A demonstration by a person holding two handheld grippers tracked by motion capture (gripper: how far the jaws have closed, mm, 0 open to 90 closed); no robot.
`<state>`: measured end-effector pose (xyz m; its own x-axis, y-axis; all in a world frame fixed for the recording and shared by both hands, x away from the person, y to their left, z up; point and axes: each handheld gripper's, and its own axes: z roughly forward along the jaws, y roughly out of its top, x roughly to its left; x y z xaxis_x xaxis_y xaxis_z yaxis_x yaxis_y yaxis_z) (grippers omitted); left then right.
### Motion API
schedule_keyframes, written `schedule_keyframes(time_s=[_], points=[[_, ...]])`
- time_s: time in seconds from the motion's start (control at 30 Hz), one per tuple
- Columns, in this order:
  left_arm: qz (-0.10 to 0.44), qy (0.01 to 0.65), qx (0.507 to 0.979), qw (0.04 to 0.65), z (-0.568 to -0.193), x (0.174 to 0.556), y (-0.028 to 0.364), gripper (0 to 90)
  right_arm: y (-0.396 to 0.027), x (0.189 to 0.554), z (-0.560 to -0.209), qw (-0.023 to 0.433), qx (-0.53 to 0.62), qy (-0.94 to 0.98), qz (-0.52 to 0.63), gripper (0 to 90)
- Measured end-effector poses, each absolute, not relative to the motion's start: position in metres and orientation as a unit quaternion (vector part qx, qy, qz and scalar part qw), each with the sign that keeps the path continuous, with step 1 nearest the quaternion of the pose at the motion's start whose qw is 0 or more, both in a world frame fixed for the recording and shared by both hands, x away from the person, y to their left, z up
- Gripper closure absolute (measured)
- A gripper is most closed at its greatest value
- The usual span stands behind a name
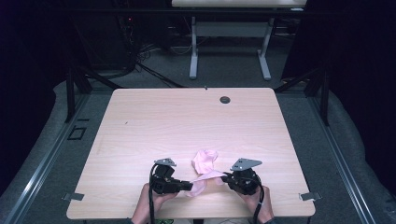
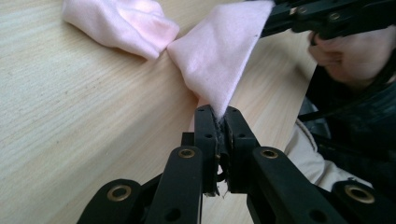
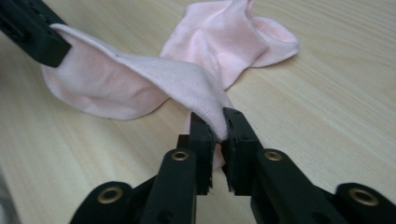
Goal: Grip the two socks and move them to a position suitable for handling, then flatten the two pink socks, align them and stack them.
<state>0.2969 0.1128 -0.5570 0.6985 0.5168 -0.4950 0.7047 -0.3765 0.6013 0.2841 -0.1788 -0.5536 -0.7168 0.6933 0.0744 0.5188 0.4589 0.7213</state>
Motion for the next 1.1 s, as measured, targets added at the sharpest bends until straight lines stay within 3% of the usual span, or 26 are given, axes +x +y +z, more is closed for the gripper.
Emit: schedule_keyframes(time_s=[0.2,0.4,0.53,0.7,0.9,0.97,1.1], points=[[-0.087,0.354,0.838,0.406,-0.55,0.281,0.111,86.6,-0.183,0.265,-0.535,0.083,0.358,0.853,0.369,85.0],[-0.094,0.336,0.848,0.398,-0.544,0.267,0.106,86.6,-0.192,0.247,-0.521,0.009,0.374,0.862,0.343,84.9],[-0.109,0.331,0.856,0.382,-0.544,0.273,0.103,85.8,-0.199,0.255,-0.523,-0.042,0.398,0.854,0.332,84.8],[-0.058,0.375,0.852,0.361,-0.55,0.302,0.105,71.9,-0.198,0.287,-0.541,-0.078,0.434,0.845,0.302,78.8],[0.052,0.419,0.839,0.343,-0.547,0.313,0.114,39.1,-0.196,0.304,-0.54,-0.006,0.464,0.835,0.297,54.1],[0.069,0.427,0.833,0.346,-0.546,0.314,0.12,34.0,-0.196,0.305,-0.54,0.013,0.469,0.828,0.308,48.2],[0.092,0.434,0.828,0.344,-0.547,0.311,0.126,31.2,-0.202,0.303,-0.536,0.048,0.468,0.82,0.327,44.8]])
